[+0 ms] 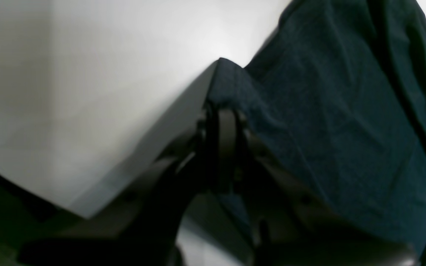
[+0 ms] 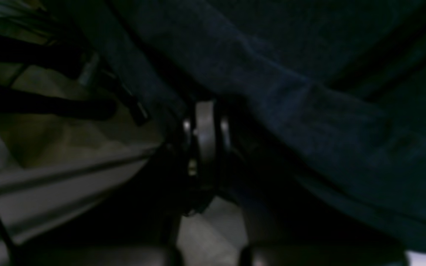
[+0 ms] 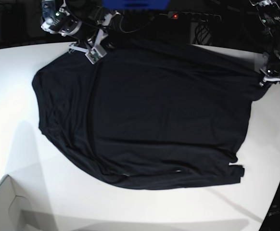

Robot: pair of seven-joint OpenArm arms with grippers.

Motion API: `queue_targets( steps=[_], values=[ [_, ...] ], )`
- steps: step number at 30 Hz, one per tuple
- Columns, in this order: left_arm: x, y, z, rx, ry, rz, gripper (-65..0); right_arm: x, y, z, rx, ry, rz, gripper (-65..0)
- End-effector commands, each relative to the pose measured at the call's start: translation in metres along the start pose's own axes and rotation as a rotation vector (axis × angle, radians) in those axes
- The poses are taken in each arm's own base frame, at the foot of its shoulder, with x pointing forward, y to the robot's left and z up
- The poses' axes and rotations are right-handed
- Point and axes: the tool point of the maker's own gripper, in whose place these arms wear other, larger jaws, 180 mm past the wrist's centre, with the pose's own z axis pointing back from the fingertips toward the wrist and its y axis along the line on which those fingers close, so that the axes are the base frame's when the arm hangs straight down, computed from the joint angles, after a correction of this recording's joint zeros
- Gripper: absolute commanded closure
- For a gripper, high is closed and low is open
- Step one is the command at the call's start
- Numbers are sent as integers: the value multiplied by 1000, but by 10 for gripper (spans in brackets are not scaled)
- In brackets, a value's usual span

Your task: Layout the t-shirt on the table in an organized manner, then fold the t-shirt properly

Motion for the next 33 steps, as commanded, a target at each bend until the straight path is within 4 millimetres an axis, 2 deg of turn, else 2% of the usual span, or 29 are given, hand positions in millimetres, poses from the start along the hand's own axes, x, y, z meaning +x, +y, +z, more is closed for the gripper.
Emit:
queue_targets(
  steps=[1, 6, 10, 12, 16, 20, 24, 33],
  values=[
    [17, -4, 4, -14, -47, -25, -1, 11, 2, 6, -1, -46, 1, 0],
    [16, -3, 5, -12, -45, -28, -1, 29, 6, 21, -18, -90, 44, 0],
    [16, -1, 6, -7, -44, -27, -1, 34, 10, 28, -21, -107, 56, 0],
    [17, 7, 11, 11, -51, -18, -1, 33, 11, 28, -21, -105, 56, 0],
    [21, 17, 16, 34, -67, -5, -1, 25, 9, 32, -18, -82, 68, 0],
    [13, 24, 20, 50, -48, -9, -1, 23, 9, 34, -17, -76, 71, 0],
    [17, 18, 23, 39, -62, -22, -1, 15, 1, 39, -45, -56, 60, 0],
    [13, 24, 26, 52, -50, -28, -1, -5, 10, 44, -14, 2, 73, 0]
  ],
)
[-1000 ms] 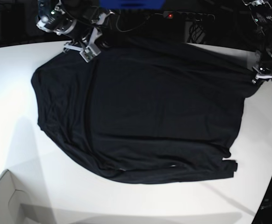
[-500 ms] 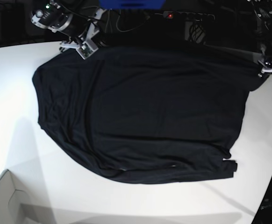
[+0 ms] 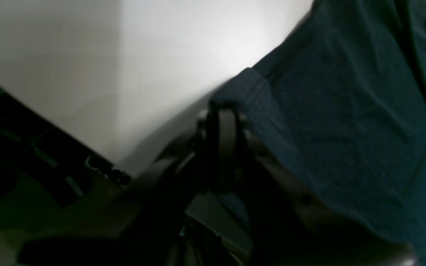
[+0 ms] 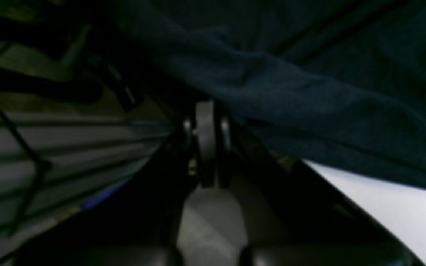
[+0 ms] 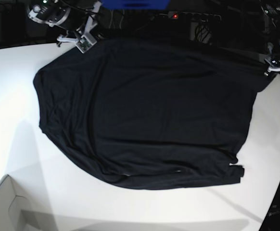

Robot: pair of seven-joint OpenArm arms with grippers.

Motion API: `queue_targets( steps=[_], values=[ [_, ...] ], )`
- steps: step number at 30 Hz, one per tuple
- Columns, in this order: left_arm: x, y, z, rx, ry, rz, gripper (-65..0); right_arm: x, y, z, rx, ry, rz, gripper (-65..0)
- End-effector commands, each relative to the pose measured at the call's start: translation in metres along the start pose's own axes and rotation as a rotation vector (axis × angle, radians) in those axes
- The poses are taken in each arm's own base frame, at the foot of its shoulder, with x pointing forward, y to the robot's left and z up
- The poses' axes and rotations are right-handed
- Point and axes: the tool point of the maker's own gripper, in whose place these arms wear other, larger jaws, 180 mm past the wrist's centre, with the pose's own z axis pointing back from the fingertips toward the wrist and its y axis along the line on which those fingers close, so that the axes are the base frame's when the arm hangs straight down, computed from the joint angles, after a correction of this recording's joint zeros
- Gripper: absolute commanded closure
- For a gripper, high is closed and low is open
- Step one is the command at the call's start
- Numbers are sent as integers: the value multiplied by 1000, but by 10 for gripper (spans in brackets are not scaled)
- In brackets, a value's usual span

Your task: Layout the t-shirt on the table in an organized manner, then fold the t-shirt properly

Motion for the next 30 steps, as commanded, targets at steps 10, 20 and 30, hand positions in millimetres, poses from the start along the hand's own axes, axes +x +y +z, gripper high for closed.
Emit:
queue_targets(
  steps=[10, 20, 30],
  values=[
    [11, -2, 1, -5, -34, -23, -1, 5, 41, 6, 145, -70, 62, 0],
    [13, -3, 1, -8, -38, -24, -1, 15, 28, 6, 113, -99, 76, 0],
    [25, -11, -3, -27, -64, -24, -1, 30, -16, 10, -1, -125, 106, 0]
  ],
)
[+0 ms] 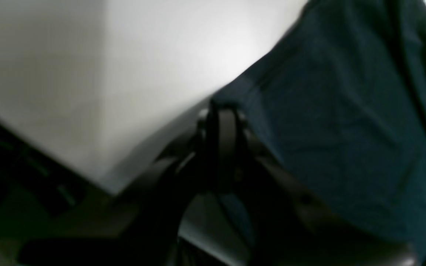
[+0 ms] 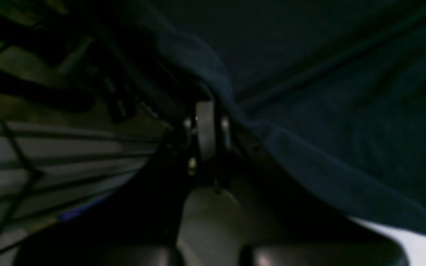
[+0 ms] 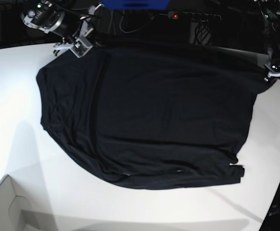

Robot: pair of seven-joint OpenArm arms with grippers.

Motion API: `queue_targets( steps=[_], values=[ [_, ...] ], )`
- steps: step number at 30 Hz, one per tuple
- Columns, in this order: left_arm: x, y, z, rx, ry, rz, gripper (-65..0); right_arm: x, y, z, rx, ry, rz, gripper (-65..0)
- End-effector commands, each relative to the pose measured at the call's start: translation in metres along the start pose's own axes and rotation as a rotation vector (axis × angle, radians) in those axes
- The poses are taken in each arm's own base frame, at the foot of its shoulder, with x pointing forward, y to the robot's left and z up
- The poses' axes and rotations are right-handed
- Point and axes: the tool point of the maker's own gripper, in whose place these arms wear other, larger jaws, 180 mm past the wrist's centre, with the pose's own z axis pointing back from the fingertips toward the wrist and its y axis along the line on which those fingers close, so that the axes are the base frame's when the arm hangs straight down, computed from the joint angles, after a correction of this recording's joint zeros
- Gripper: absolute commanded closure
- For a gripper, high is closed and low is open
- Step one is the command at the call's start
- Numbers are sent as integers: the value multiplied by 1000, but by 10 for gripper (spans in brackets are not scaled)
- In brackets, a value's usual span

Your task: Layout the t-shirt on the table in an organized manner, then fold the t-shirt properly

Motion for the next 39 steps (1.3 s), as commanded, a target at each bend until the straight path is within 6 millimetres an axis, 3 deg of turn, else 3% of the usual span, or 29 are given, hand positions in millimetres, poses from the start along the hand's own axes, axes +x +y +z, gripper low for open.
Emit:
queue_targets(
  steps=[1, 6, 17, 23, 33, 39],
  values=[
    [17, -1, 3, -6, -47, -26, -1, 9, -3, 4, -8, -33, 11, 0],
    [20, -5, 1, -14, -55, -25, -1, 9, -2, 3, -5, -33, 12, 0],
    [-1, -10, -15, -30, 13, -9, -1, 24, -17, -2, -32, -66, 43, 0],
    [6, -22, -20, -55, -1, -9, -1, 31, -36, -8, -69, -22, 80, 0],
    [36, -43, -33, -54, -67, -53, -1, 42, -67, -24, -107, -3, 98, 0],
    [40, -75, -46, -103, -59, -118, -1, 43, -82, -32, -119, 3, 85, 0]
  ],
)
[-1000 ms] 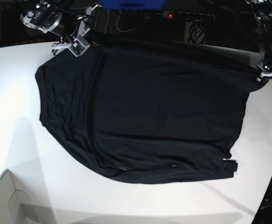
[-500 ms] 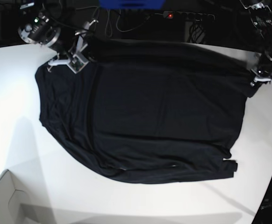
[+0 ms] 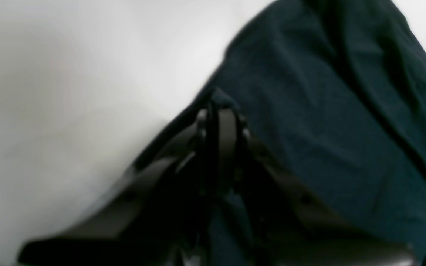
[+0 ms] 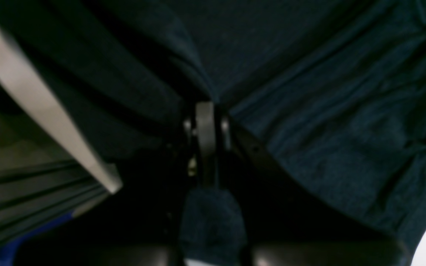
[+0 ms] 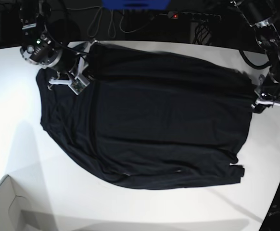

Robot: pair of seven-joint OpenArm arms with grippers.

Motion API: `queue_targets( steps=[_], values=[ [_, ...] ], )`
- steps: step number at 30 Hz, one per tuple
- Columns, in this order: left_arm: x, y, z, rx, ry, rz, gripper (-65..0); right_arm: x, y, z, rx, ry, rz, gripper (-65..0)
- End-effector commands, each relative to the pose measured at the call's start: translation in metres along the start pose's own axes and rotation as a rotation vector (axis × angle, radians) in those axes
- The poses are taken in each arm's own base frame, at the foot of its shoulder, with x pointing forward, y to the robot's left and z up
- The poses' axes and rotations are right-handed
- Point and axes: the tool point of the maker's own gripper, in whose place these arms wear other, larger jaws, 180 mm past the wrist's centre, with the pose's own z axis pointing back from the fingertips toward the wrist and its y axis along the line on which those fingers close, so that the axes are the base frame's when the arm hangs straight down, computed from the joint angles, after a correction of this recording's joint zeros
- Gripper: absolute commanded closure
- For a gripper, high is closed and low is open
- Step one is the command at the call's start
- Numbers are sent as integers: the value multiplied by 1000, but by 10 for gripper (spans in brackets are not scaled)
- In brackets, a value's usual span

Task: Layout the t-shirt on the table in an organized manner, then fold the t-shirt properly
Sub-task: 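Lower the held shoulder edge with both grippers toward the shirt body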

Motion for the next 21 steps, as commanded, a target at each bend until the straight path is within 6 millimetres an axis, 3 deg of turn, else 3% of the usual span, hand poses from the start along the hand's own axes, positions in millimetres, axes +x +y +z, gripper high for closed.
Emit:
queue_targets(
  steps=[1, 8, 13, 21],
  values=[
    [21, -6, 1, -16, -53, -23, -1, 10, -7, 2, -12, -36, 9, 0],
    [8, 4, -20, -6, 4, 52, -1, 16, -22, -6, -30, -43, 2, 0],
    [21, 5, -21, -4, -19, 41, -1, 12, -22, -9, -24, -37, -11, 0],
    [35, 3, -21, -8, -40, 31, -1, 42, -27, -16, -38, -108, -20, 0]
  ],
)
